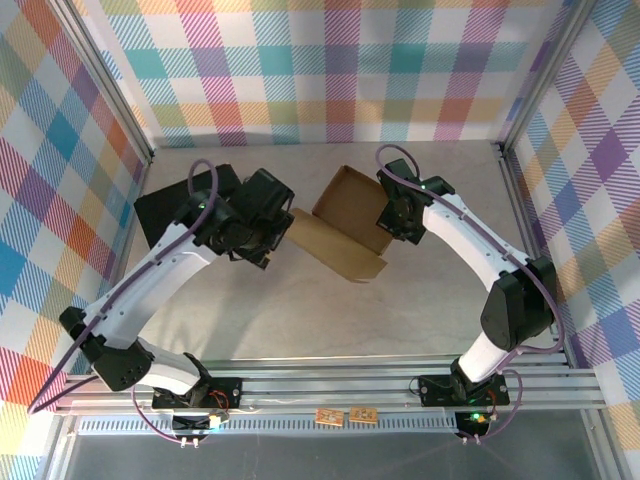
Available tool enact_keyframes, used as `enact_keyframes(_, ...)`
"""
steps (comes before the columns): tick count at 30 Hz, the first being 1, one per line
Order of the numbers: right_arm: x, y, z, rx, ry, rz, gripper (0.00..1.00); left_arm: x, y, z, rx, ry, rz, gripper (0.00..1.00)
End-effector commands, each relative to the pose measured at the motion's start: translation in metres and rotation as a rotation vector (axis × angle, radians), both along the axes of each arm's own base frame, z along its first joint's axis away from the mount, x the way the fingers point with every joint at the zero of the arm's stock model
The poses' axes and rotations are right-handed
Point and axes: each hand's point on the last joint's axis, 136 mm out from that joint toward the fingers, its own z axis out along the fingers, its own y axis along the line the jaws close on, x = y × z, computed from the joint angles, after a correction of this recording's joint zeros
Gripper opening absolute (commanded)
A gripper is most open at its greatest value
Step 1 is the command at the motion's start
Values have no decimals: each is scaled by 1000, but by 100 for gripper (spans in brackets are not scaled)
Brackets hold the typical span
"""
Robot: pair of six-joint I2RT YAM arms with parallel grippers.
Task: Fold the paper box
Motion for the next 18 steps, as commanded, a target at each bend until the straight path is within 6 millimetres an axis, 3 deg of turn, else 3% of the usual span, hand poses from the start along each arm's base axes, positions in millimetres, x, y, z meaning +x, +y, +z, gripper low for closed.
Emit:
enact_keyframes(1,4,9,0,58,-14,-37,0,0,-25,-15,-108,55,63,72)
enact_keyframes(7,1,8,-5,59,2,-41,0,3,-46,-30,-60,97,17,66)
enact_keyframes(12,-1,11,-10,65,18,-36,0,-1,-44,-44,-8,131,20,56)
enact_keyframes(18,-7,6,-15,16,45,-30,0,-2,-35,-40,62,145,34,52)
